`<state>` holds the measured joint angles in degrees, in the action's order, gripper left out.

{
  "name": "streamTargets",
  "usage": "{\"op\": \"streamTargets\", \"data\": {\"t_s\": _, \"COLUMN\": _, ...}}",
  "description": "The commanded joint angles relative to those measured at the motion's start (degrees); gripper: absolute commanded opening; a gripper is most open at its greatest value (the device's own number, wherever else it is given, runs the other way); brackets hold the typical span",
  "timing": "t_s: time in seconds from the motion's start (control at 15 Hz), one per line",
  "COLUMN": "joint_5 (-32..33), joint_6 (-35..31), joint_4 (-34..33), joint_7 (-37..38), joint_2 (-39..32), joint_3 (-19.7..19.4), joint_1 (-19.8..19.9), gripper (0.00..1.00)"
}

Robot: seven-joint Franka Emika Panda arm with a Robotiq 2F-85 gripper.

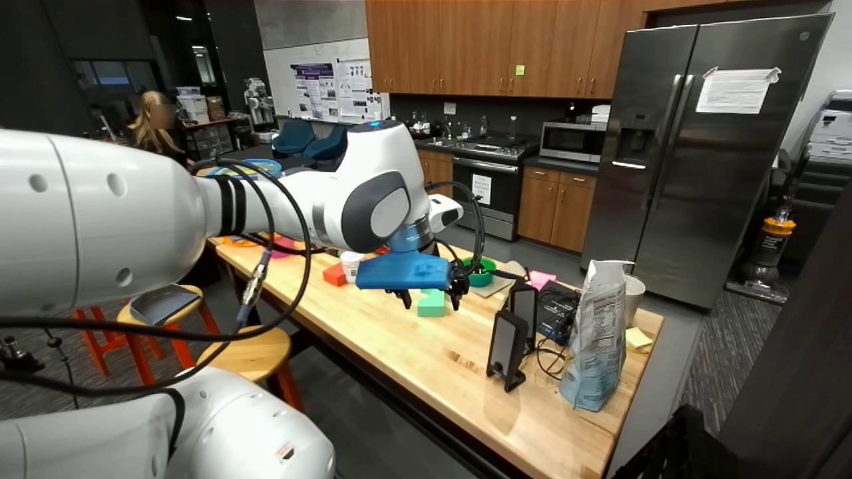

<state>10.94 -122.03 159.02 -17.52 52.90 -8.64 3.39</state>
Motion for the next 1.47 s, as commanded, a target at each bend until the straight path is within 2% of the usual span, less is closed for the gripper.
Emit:
{"op": "streamTargets", "data": {"t_s": 0.0, "joint_5": 1.45, "joint_6": -2.53, "joint_4": -0.1, "joint_7": 5.13, "joint_2": -0.2, "joint_3": 2.45, "joint_1": 1.98, "gripper": 1.0}}
{"op": "streamTargets", "data": {"t_s": 0.4, "joint_5": 1.9, "joint_6": -11.15, "joint_4": -0.1, "joint_7": 15.72, "joint_2": -0.91, "joint_3": 7.06, "joint_1": 5.81, "gripper": 1.0}}
{"op": "streamTargets", "data": {"t_s": 0.73, "joint_5": 1.69, "joint_6": -15.68, "joint_4": -0.08, "joint_7": 18.74, "joint_2": -1.42, "joint_3": 8.82, "joint_1": 7.31, "gripper": 1.0}}
{"op": "streamTargets", "data": {"t_s": 1.13, "joint_5": 1.87, "joint_6": -14.78, "joint_4": -0.07, "joint_7": 25.37, "joint_2": -1.64, "joint_3": 12.22, "joint_1": 10.15, "gripper": 1.0}}
{"op": "streamTargets", "data": {"t_s": 1.4, "joint_5": 2.09, "joint_6": -13.82, "joint_4": -0.04, "joint_7": 33.16, "joint_2": -1.41, "joint_3": 16.34, "joint_1": 13.47, "gripper": 1.0}}
